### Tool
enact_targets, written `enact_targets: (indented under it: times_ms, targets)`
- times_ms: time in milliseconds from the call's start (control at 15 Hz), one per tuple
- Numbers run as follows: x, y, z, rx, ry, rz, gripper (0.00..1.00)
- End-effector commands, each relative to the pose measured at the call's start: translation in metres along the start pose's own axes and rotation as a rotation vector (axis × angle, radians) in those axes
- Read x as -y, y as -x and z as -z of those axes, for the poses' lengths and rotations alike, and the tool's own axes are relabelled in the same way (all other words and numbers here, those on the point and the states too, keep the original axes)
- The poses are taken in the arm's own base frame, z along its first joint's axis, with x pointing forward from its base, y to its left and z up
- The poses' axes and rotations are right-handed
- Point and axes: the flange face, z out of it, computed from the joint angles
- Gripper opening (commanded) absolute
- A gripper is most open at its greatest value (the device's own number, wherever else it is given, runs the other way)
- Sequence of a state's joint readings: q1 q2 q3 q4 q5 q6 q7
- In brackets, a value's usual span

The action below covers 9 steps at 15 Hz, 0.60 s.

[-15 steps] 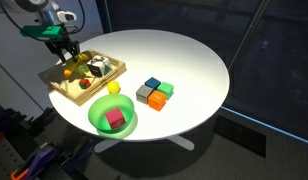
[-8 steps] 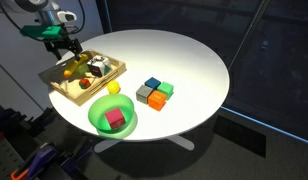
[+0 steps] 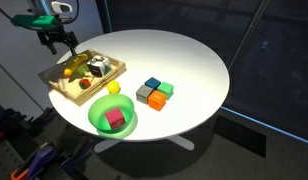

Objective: Pick up the banana plush toy and put it on the lime green block

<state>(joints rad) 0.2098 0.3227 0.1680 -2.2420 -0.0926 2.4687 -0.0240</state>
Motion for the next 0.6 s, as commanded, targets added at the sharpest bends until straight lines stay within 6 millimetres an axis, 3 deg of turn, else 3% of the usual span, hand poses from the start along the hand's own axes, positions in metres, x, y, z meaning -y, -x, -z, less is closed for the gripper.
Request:
enact_targets:
  times_ms: [0, 533]
  targets:
    - [-0.005, 0.014, 0.021, 0.033, -0.020, -0.064, 1.00]
    - [-0.028, 0.045, 0.050, 0.019, -0.010, -0.290, 1.00]
